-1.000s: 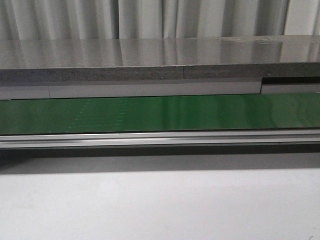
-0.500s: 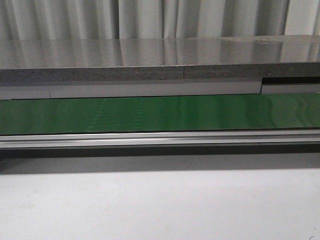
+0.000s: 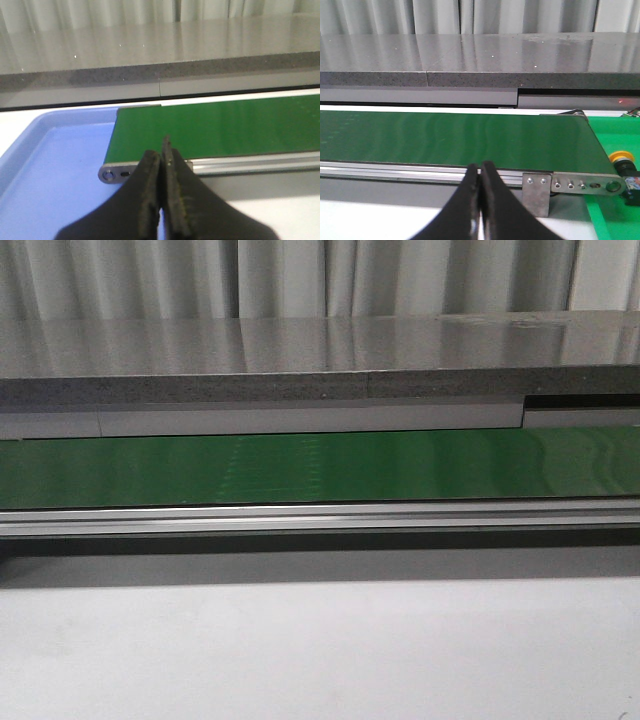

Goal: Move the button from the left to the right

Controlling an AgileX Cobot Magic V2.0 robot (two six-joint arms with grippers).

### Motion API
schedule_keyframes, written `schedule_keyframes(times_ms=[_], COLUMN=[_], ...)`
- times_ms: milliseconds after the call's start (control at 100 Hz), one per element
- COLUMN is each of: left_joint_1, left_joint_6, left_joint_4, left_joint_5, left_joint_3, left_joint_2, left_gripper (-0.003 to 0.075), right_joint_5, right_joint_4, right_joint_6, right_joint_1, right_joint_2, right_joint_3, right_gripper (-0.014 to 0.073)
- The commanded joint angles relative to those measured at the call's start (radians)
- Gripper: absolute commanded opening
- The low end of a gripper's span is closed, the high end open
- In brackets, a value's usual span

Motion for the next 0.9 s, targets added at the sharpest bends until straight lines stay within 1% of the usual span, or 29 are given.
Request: schedule_keyframes(times_ms=[0,100,130,890], left_joint_1=[0.001,0.001,0.001,0.001], left_joint_6=[-0.011,-0.011,-0.011,-0.011], left_joint_4=[0.009,0.009,0.009,0.007], left_joint_5=[-0.15,-0.207,-0.191,-0.185], left_joint_3=[0.013,0.037,0.037,0.037], left_joint_2=[-0.03,-0.03,-0.03,-0.03], left_gripper=[-0.002,-0.002,-0.002,-0.002], right_joint_5=[-0.081,-0.081,-0.081,-0.081], right_joint_4=[-0.008,-0.008,-0.008,-0.008], right_joint_6=[0.0,0.0,0.0,0.0], right_joint_1=[0.003,0.003,0.003,0.003], right_joint_2=[-0.021,-0.021,-0.021,-0.021], right_joint_3=[-0.015,-0.015,-0.015,-0.015], right_gripper=[-0.0067,-0.0067,-0.0067,-0.0067])
